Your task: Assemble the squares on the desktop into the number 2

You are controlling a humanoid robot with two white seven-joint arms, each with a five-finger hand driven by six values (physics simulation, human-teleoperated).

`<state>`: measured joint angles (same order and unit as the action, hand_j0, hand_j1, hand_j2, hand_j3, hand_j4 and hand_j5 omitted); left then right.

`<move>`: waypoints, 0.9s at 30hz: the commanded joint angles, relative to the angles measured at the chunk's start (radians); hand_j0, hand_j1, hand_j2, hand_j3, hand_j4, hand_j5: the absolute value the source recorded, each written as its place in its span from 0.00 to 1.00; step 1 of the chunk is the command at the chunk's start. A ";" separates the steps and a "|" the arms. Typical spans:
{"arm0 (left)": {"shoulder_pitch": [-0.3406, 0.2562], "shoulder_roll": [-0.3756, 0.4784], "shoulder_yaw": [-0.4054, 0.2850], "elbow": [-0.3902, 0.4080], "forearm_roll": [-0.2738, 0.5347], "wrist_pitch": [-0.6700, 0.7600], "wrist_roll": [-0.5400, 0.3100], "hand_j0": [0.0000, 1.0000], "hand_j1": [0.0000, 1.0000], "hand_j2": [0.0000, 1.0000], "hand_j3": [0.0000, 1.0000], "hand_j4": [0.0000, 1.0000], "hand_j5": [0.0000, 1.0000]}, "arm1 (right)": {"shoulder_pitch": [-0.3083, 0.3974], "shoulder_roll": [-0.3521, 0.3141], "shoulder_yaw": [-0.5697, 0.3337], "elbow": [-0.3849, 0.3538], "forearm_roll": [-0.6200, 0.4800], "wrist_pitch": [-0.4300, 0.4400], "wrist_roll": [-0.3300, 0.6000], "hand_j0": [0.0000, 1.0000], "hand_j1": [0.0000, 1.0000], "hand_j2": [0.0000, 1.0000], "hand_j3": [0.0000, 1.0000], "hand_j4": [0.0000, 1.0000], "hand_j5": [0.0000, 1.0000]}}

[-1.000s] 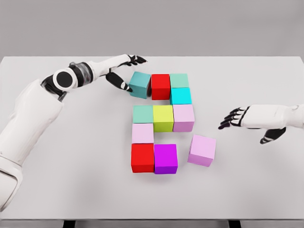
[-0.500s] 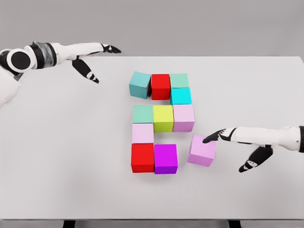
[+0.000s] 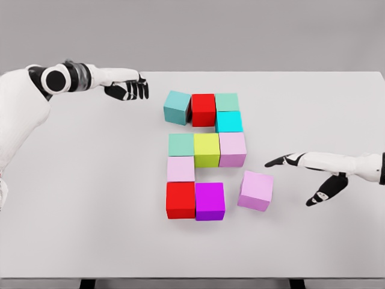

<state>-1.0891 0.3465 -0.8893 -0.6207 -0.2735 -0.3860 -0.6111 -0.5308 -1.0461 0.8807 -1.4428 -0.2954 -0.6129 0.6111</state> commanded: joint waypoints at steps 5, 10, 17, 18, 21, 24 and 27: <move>0.000 -0.060 0.004 0.064 -0.084 0.012 0.000 0.29 0.29 0.29 0.29 0.29 0.29 | 0.000 0.032 0.011 0.002 0.025 0.002 0.000 1.00 1.00 1.00 1.00 1.00 1.00; 0.000 -0.090 0.012 0.084 -0.115 0.041 0.000 0.29 0.29 0.29 0.29 0.29 0.29 | 0.000 0.037 0.018 -0.037 0.025 0.002 0.000 1.00 1.00 1.00 1.00 1.00 1.00; -0.002 -0.113 0.030 0.075 -0.115 0.033 0.000 0.29 0.29 0.29 0.29 0.29 0.29 | 0.000 0.041 0.032 -0.068 0.035 0.002 0.000 1.00 1.00 1.00 1.00 1.00 1.00; 0.000 -0.118 0.035 0.073 -0.113 0.032 0.000 0.29 0.29 0.29 0.29 0.29 0.29 | 0.002 0.041 0.032 -0.071 0.035 0.002 0.000 1.00 1.00 1.00 1.00 1.00 1.00; 0.000 -0.118 0.035 0.070 -0.110 0.027 0.000 0.30 0.30 0.30 0.30 0.30 0.30 | 0.000 0.044 0.030 -0.073 0.035 0.002 0.000 1.00 1.00 1.00 1.00 1.00 1.00; 0.002 -0.107 0.036 0.033 -0.107 0.018 0.000 0.30 0.30 0.30 0.30 0.30 0.30 | -0.041 0.049 0.021 -0.060 0.027 0.002 0.000 1.00 1.00 1.00 1.00 1.00 1.00; 0.002 -0.104 0.036 0.033 -0.104 0.016 0.000 0.30 0.30 0.30 0.30 0.30 0.30 | -0.100 0.028 0.021 -0.056 0.030 0.002 0.000 1.00 1.00 1.00 1.00 1.00 1.00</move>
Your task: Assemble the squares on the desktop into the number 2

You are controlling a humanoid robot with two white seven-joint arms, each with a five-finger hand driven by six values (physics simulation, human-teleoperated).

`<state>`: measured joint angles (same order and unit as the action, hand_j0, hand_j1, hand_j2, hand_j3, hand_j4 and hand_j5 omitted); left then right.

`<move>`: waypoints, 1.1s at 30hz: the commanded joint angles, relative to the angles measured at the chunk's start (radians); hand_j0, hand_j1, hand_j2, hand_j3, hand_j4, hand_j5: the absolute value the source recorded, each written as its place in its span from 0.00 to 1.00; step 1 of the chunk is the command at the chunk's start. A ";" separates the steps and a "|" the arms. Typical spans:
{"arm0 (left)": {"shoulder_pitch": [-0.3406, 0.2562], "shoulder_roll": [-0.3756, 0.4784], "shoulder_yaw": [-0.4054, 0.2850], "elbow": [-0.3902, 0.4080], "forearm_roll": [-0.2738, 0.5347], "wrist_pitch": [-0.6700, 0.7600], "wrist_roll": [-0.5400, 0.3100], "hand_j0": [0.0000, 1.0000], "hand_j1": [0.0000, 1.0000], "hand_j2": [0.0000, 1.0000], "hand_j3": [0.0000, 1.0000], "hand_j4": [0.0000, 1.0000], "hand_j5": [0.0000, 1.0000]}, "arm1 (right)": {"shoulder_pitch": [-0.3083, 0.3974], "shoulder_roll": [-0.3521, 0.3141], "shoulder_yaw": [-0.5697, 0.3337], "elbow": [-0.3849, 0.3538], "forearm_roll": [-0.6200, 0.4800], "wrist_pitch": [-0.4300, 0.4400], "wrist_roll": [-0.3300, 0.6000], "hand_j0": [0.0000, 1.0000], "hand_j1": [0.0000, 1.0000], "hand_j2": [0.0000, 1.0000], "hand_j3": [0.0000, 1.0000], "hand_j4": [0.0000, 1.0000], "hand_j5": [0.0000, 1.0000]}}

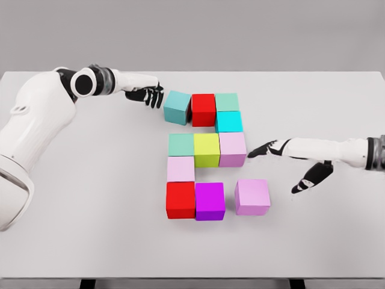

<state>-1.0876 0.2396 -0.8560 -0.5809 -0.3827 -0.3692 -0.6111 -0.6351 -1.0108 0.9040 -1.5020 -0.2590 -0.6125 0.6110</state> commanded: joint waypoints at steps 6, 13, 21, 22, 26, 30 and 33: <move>0.002 0.006 0.003 -0.007 0.010 -0.005 0.000 0.30 0.30 0.30 0.30 0.30 0.30 | 0.026 -0.230 -0.007 -0.038 0.068 0.002 0.000 1.00 1.00 1.00 1.00 1.00 1.00; 0.008 0.006 0.023 -0.039 0.022 -0.028 0.000 0.30 0.30 0.30 0.30 0.30 0.30 | 0.051 -0.221 -0.024 -0.188 0.423 0.002 0.000 1.00 1.00 1.00 1.00 1.00 1.00; 0.012 0.007 0.028 -0.037 0.027 -0.030 0.000 0.30 0.30 0.30 0.30 0.30 0.30 | 0.054 -0.104 -0.024 -0.185 0.531 0.002 0.000 1.00 1.00 1.00 1.00 1.00 1.00; 0.012 0.007 0.028 -0.036 0.027 -0.030 0.000 0.30 0.30 0.30 0.30 0.30 0.30 | 0.054 -0.095 -0.024 -0.185 0.534 0.002 0.000 1.00 1.00 1.00 1.00 1.00 1.00; 0.011 0.007 0.028 -0.030 0.027 -0.020 0.000 0.29 0.29 0.29 0.29 0.29 0.29 | 0.055 -0.080 -0.016 -0.187 0.537 0.002 0.000 1.00 1.00 1.00 1.00 1.00 1.00; 0.011 0.007 0.026 -0.028 0.027 -0.013 0.000 0.29 0.29 0.29 0.29 0.29 0.29 | 0.055 -0.078 -0.017 -0.191 0.537 0.002 0.000 1.00 1.00 1.00 1.00 1.00 1.00; 0.012 0.009 0.026 -0.030 0.027 -0.004 0.000 0.29 0.29 0.29 0.29 0.29 0.29 | 0.055 -0.075 -0.017 -0.213 0.537 0.002 0.000 1.00 1.00 1.00 1.00 1.00 1.00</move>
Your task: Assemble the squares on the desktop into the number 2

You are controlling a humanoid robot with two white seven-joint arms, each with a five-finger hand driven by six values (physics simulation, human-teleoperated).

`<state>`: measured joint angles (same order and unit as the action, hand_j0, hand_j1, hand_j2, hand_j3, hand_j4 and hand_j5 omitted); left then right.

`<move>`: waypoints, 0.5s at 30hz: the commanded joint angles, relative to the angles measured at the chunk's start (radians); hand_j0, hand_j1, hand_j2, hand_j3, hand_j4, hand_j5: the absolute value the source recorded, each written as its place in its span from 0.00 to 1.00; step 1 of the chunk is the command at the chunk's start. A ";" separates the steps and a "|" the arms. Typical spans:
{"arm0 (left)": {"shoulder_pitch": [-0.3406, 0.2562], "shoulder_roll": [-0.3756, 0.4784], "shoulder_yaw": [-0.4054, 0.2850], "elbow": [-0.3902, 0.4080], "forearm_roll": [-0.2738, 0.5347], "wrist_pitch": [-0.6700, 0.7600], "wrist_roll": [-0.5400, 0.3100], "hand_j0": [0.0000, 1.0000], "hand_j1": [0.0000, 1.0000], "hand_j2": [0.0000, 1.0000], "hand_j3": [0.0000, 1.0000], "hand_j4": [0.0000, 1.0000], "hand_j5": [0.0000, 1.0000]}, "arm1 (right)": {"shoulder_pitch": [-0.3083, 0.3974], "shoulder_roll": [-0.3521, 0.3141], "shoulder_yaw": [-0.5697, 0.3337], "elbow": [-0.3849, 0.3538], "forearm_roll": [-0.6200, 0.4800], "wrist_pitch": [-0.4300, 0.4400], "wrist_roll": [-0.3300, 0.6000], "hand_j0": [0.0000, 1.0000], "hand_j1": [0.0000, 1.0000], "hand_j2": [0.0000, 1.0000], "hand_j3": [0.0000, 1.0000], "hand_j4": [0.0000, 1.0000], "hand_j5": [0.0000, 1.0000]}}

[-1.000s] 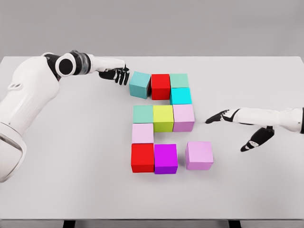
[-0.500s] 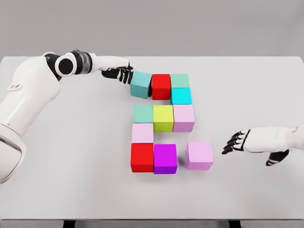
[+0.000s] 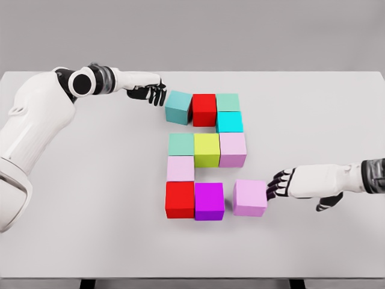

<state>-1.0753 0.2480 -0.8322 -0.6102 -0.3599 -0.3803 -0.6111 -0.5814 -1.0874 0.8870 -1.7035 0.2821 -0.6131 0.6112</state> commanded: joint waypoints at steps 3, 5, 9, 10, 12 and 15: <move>0.000 0.008 0.002 -0.005 0.006 0.020 0.000 0.29 0.29 0.29 0.29 0.29 0.29 | -0.002 0.003 0.000 -0.025 -0.006 0.002 0.000 1.00 1.00 1.00 1.00 1.00 1.00; 0.000 0.024 0.002 -0.011 0.009 0.018 0.000 0.29 0.29 0.29 0.29 0.29 0.29 | -0.002 0.003 -0.002 -0.030 -0.006 0.002 0.000 1.00 1.00 1.00 1.00 1.00 1.00; 0.000 0.039 0.001 -0.034 0.027 0.017 0.000 0.30 0.30 0.30 0.30 0.30 0.30 | -0.003 0.003 0.000 -0.024 -0.006 0.002 0.000 1.00 1.00 1.00 1.00 1.00 1.00; 0.002 0.045 0.001 -0.072 0.033 0.012 0.000 0.30 0.30 0.30 0.30 0.30 0.30 | -0.003 0.001 -0.002 -0.018 -0.006 0.002 0.000 1.00 1.00 1.00 1.00 1.00 1.00; 0.015 0.062 -0.001 -0.089 0.073 0.012 0.000 0.33 0.33 0.33 0.33 0.33 0.33 | -0.003 0.001 -0.005 -0.010 -0.006 0.002 0.000 1.00 1.00 1.00 1.00 1.00 1.00; 0.023 0.076 -0.002 -0.097 0.078 0.011 0.000 0.34 0.34 0.34 0.34 0.34 0.34 | -0.003 0.000 -0.005 -0.001 -0.006 0.002 0.000 1.00 1.00 1.00 1.00 1.00 1.00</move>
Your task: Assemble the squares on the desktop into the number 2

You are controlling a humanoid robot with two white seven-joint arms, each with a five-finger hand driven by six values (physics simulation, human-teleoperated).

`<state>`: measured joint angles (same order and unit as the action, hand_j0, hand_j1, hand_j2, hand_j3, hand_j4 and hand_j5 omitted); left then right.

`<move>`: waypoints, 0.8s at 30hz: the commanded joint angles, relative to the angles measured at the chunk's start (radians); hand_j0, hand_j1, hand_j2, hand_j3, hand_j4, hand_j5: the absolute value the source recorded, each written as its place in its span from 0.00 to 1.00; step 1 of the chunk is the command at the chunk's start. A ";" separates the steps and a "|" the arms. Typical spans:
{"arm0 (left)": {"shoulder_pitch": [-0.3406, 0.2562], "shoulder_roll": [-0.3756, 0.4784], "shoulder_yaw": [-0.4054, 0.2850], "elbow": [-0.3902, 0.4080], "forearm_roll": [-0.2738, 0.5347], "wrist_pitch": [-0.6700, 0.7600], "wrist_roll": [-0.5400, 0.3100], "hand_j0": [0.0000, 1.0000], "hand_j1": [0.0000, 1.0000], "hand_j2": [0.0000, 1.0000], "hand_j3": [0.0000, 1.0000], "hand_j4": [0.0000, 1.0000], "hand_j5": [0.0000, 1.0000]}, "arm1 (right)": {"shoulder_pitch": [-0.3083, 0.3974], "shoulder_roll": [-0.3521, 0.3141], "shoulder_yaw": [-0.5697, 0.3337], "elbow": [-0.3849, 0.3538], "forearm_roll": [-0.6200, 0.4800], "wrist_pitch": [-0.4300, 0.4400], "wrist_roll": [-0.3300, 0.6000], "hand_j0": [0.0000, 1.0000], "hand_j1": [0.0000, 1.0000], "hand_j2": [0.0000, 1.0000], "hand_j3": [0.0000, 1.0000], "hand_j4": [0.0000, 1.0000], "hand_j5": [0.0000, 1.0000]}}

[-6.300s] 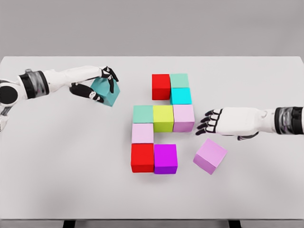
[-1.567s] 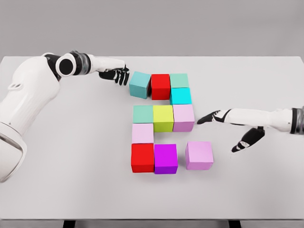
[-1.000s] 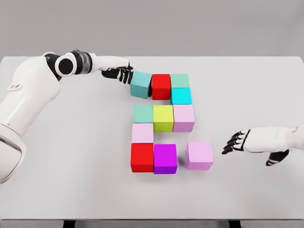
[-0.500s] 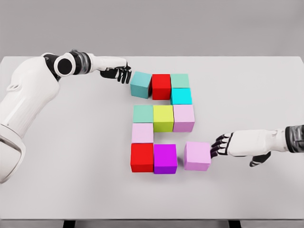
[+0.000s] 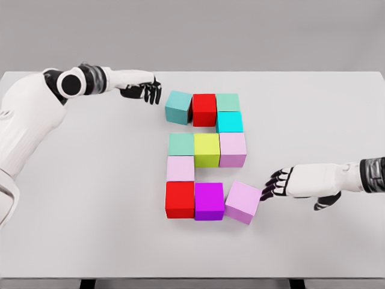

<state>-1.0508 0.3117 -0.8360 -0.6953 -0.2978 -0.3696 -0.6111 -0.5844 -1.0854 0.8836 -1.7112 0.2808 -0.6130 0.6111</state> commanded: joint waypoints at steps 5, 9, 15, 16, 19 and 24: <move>0.025 0.013 -0.002 -0.047 0.016 0.001 0.000 0.34 0.34 0.34 0.34 0.34 0.34 | -0.003 -0.005 -0.006 0.009 -0.006 0.002 0.000 1.00 1.00 1.00 1.00 1.00 1.00; 0.028 0.013 -0.006 -0.047 0.016 0.001 0.000 0.34 0.34 0.34 0.34 0.34 0.34 | -0.003 -0.002 -0.006 0.009 -0.015 0.002 0.000 1.00 1.00 1.00 1.00 1.00 1.00; 0.041 0.013 -0.006 -0.049 0.016 -0.002 0.000 0.34 0.34 0.34 0.34 0.34 0.34 | -0.003 0.006 0.003 0.005 -0.025 0.002 0.000 1.00 1.00 1.00 1.00 1.00 1.00; 0.041 0.013 -0.006 -0.050 0.016 -0.002 0.000 0.34 0.34 0.34 0.34 0.34 0.34 | -0.003 0.009 0.002 0.007 -0.025 0.002 0.000 1.00 1.00 1.00 1.00 1.00 1.00; 0.041 0.013 -0.006 -0.050 0.016 -0.003 0.000 0.34 0.34 0.34 0.34 0.34 0.34 | -0.005 0.015 0.002 0.009 -0.026 0.002 0.000 1.00 1.00 1.00 1.00 1.00 1.00; 0.041 0.032 -0.006 -0.096 0.035 -0.006 0.000 0.34 0.34 0.34 0.34 0.34 0.34 | -0.009 0.024 -0.002 0.010 -0.032 0.002 0.000 1.00 1.00 1.00 1.00 1.00 1.00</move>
<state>-1.0078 0.3342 -0.8443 -0.7694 -0.2748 -0.3763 -0.6111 -0.5952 -1.0648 0.8831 -1.7015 0.2576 -0.6132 0.6112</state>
